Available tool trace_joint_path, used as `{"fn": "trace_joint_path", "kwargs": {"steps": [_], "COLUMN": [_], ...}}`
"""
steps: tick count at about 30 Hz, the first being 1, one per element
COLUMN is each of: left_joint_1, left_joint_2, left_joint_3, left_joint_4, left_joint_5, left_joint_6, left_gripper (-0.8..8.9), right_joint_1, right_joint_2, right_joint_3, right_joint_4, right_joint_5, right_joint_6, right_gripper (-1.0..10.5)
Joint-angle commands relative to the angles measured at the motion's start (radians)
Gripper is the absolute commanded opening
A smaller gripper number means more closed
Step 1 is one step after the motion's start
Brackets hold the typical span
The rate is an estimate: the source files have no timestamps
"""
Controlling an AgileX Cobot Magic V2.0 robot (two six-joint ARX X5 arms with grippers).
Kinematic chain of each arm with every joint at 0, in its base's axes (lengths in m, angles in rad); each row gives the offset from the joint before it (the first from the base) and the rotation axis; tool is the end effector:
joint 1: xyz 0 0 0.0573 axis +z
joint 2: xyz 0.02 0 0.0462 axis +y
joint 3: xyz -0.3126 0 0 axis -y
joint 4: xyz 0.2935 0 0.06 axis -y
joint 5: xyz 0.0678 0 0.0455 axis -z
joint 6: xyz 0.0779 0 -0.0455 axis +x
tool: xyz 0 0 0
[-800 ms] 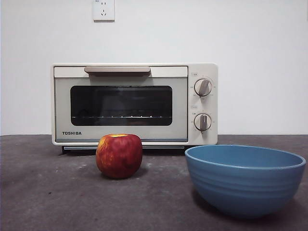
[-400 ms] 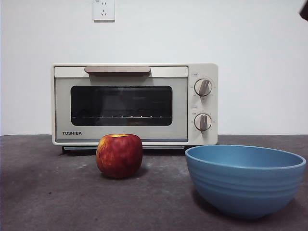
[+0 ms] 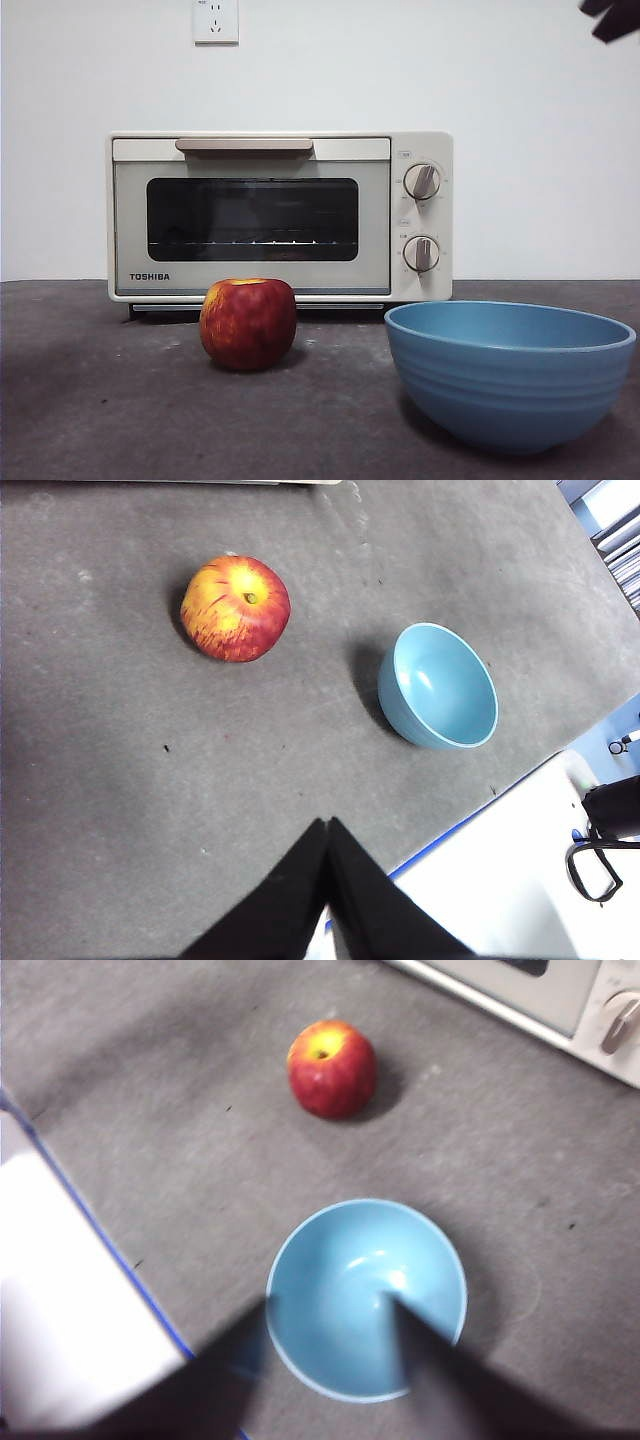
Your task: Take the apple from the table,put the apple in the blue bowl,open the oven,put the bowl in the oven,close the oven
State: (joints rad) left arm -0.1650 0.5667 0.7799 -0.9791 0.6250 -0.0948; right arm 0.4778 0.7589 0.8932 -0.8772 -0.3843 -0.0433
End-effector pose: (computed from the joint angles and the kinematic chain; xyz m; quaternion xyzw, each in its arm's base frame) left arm 0.1156 -0.0655 0.3013 -0.1257 0.3803 -0.3393 0.8511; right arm 0.1456 0.1083 0.3227 -0.0353 0.3541 0.3971 0.8460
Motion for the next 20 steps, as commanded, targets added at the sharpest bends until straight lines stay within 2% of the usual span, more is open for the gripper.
{"fn": "trace_joint_path", "kwargs": {"steps": [1,6,10,14,20], "left_joint_1": [-0.003,-0.003,-0.003,-0.003,-0.003], "left_joint_2": [0.004,0.004,0.005,0.005,0.005], "left_joint_3": [0.018,0.018,0.018,0.018,0.018], "left_joint_4": [0.008,0.020,0.036,0.036,0.036], "left_joint_5": [0.002,0.002,0.002,0.000,0.000], "left_joint_6": [0.013,0.013,0.011,0.012,0.012], "left_gripper": [0.07,0.07,0.07,0.07,0.07], "right_joint_1": [0.007,0.026,0.085,0.167,0.260], "right_joint_2": [0.013,0.074,0.159,0.294,0.551], "right_joint_3": [0.014,0.014,0.016,0.033,0.165], "right_joint_4": [0.028,0.076,0.179,0.301,0.362], "right_joint_5": [0.021,0.021,0.023,0.050,0.117], "right_joint_6": [0.058,0.075,0.113,0.158,0.163], "right_gripper": [5.0,5.0,5.0,5.0,5.0]}}
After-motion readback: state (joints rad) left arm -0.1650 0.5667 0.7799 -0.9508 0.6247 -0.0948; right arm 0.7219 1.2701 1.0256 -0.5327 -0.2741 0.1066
